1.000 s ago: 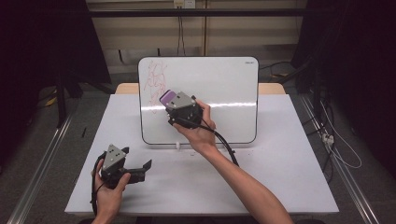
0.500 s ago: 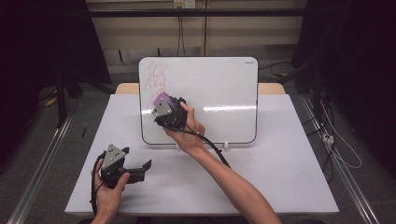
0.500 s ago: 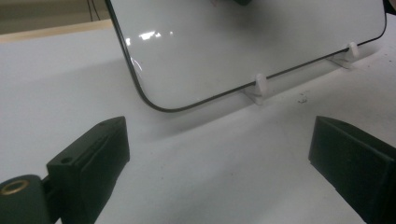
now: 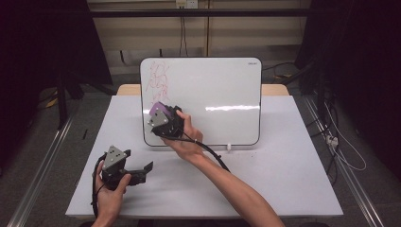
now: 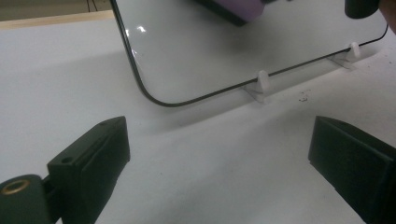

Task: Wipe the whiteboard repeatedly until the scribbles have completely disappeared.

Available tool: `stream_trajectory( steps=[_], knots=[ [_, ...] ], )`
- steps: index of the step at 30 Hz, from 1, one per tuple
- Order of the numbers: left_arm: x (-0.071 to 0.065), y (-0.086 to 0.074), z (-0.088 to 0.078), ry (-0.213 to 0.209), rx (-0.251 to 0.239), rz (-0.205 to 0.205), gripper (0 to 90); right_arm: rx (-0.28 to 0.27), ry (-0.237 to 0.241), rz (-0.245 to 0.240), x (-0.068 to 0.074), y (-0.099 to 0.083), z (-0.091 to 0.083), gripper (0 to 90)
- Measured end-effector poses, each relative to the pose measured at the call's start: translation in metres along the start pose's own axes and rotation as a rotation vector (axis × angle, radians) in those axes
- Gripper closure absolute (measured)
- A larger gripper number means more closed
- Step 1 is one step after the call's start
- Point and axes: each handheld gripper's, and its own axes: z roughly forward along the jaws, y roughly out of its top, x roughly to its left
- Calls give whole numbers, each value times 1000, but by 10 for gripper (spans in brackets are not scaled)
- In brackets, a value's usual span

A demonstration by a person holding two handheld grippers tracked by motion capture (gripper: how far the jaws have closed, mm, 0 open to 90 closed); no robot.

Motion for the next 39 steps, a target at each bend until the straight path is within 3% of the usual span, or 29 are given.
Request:
stream_trajectory(
  steps=[4,8,9,10,12,16,21,24,28,36,39],
  knots=[
    [0,0,1,-3,1,8,53,-10,-40,84,-34,-1,-1,415],
    [-1,0,2,-4,7,8,53,-14,-99,124,-65,1,-3,415],
    [-1,0,2,-5,5,7,53,-13,-92,145,-69,1,-3,415],
    [-1,0,2,-3,6,7,53,-15,-86,151,-70,1,-2,415],
    [-1,0,3,-3,8,10,53,-14,-94,118,-61,0,-2,415],
    [-1,0,3,2,10,13,53,-18,-58,50,-28,-1,0,415],
    [-1,2,4,16,5,15,53,-28,-7,23,6,-2,3,415],
    [-1,2,5,7,10,16,53,-38,4,23,16,0,5,414],
    [0,1,4,6,7,12,53,-40,2,13,8,2,6,414],
    [0,2,3,8,5,14,53,-41,-72,100,-48,15,10,415],
    [1,1,3,10,4,9,53,-28,-82,94,-52,20,12,415]
  ],
)
